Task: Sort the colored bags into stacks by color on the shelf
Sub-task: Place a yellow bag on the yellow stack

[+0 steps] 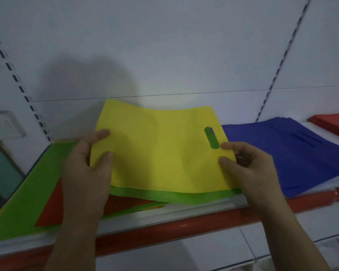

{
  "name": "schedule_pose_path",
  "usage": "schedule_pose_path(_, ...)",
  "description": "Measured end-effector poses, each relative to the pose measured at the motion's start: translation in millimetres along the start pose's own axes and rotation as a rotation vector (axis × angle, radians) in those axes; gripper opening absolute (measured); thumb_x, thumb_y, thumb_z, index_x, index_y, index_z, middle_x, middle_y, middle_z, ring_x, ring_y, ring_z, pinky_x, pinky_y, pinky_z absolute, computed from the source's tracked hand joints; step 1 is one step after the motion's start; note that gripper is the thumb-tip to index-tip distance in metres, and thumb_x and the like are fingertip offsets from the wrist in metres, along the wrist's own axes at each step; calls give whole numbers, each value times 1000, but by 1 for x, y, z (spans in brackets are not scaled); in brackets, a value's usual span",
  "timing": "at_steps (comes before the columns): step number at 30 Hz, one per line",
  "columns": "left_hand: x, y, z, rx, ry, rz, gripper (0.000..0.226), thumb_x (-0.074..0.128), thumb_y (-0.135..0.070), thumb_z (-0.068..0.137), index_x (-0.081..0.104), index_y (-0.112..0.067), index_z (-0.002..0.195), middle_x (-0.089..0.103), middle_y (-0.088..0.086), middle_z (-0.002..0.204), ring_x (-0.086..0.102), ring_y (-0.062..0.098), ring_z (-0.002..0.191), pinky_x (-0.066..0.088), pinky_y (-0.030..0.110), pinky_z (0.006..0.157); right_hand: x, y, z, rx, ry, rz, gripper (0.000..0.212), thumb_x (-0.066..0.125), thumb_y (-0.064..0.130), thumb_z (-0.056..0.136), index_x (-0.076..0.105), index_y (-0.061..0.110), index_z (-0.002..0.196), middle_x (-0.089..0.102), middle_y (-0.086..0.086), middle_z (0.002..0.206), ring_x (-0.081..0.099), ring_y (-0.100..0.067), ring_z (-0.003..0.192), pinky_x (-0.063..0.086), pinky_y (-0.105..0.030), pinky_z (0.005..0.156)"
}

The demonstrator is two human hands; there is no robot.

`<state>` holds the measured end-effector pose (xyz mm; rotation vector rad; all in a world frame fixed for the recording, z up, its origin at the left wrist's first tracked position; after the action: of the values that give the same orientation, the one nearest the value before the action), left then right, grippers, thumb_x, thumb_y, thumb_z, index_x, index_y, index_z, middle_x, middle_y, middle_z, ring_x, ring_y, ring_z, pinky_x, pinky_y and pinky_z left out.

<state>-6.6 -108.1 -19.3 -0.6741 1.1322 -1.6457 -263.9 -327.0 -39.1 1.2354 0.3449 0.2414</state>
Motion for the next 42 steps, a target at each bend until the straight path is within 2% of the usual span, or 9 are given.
schedule_pose_path(3, 19, -11, -4, 56, 32, 65, 44, 65, -6, 88, 66, -38, 118, 69, -13, 108, 67, 14, 95, 57, 46, 87, -31, 8, 1, -40, -86, 18, 24, 73, 0, 85, 73, 18, 102, 76, 11, 92, 73, -8, 84, 59, -23, 67)
schedule_pose_path(8, 59, -37, -23, 118, 96, 85, 42, 68, -12, 85, 65, -42, 114, 68, -29, 85, 66, 7, 78, 57, 36, 71, -93, 17, -2, -94, -187, 82, 24, 76, 0, 82, 73, 16, 99, 76, 8, 98, 74, -10, 81, 57, -21, 63)
schedule_pose_path(14, 124, -71, -65, 168, 143, 42, 34, 66, -26, 80, 64, -43, 110, 68, -15, 112, 67, 6, 102, 56, 44, 90, -186, 9, 0, -97, -242, 77, 22, 75, -1, 82, 73, 17, 95, 77, 2, 97, 72, -17, 73, 58, -30, 62)
schedule_pose_path(19, 206, -103, -116, 225, 222, 82, 30, 66, -34, 78, 64, -47, 106, 68, -13, 108, 67, 10, 100, 55, 28, 75, -293, -12, -11, -53, -334, 29, 20, 74, 1, 85, 74, 20, 93, 76, -2, 94, 72, -25, 78, 57, -45, 67)
schedule_pose_path(23, 282, -127, -164, 274, 300, 60, 28, 74, -32, 83, 66, -42, 107, 67, -13, 109, 64, 1, 96, 55, 29, 73, -387, -26, -32, -19, -407, 12, 21, 75, 7, 85, 76, 22, 100, 76, 6, 95, 73, -16, 84, 60, -35, 69)
schedule_pose_path(26, 347, -143, -203, 287, 377, 36, 26, 72, -20, 89, 67, -33, 110, 64, -18, 101, 59, -12, 73, 45, 9, 59, -458, -35, -50, 4, -466, -25, 27, 74, 7, 85, 74, 21, 108, 74, 15, 90, 71, -1, 81, 56, -16, 62)
schedule_pose_path(34, 511, -183, -306, 287, 662, -56, 23, 73, -16, 88, 68, -32, 104, 61, -7, 67, 56, 10, 53, 40, 18, 40, -630, -61, -109, 63, -696, -173, 27, 74, 8, 86, 74, 29, 104, 75, 7, 104, 71, -9, 91, 57, -20, 69)
schedule_pose_path(38, 587, -204, -349, 298, 771, -104, 22, 72, -25, 86, 67, -34, 106, 67, -25, 89, 64, 10, 69, 47, 21, 53, -698, -74, -131, 107, -794, -178, 25, 70, 7, 89, 74, 27, 105, 74, 17, 96, 69, -2, 84, 55, -18, 64)
schedule_pose_path(42, 667, -225, -388, 316, 818, -145, 28, 67, -28, 81, 68, -34, 109, 67, -15, 102, 64, 0, 92, 48, 25, 70, -767, -93, -135, 141, -856, -199, 26, 69, 8, 90, 72, 28, 106, 71, 29, 94, 67, 2, 86, 54, -20, 65)
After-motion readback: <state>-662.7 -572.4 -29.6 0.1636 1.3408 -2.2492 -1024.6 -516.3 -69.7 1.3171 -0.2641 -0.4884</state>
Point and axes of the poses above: each hand's wrist, its own z-axis towards the middle knuckle, its own x-axis out of the palm, y = z × x, the point moved 7 cm from there along z, towards the middle knuckle
